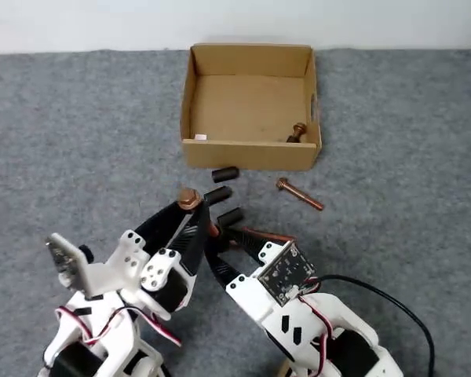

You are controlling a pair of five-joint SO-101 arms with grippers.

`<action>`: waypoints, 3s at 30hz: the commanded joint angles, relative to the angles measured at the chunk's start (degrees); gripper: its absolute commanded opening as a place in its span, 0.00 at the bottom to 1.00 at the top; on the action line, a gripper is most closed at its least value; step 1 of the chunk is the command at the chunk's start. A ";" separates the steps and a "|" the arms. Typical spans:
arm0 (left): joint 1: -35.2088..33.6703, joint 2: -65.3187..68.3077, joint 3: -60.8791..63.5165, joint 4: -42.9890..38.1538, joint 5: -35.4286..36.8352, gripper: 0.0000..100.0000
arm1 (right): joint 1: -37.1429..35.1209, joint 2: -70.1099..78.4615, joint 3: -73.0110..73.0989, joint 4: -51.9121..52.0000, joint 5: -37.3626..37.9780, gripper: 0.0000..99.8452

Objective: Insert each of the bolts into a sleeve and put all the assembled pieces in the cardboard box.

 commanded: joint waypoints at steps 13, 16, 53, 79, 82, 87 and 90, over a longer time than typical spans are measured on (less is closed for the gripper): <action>3.96 -0.35 1.54 13.27 -15.38 0.13 | -0.13 -0.48 -0.26 -1.45 0.62 0.01; 1.14 -0.35 2.24 13.27 -15.56 0.20 | -0.13 -0.48 -0.26 -1.45 0.62 0.01; -30.86 -0.53 19.47 16.00 -19.60 0.00 | 27.65 39.87 -34.73 7.34 -21.63 0.01; -34.73 -0.44 25.71 11.78 -21.01 0.00 | 31.69 114.68 -79.38 -20.70 -13.01 0.01; -34.73 -0.44 25.71 11.69 -21.01 0.00 | 31.87 122.07 -83.60 -20.35 -12.92 0.01; -34.73 -0.44 25.71 11.69 -21.01 0.00 | 32.57 133.41 -91.69 -19.47 -10.29 0.01; -34.73 -0.44 25.71 11.60 -21.01 0.00 | 32.40 138.95 -96.88 -13.85 -6.86 0.02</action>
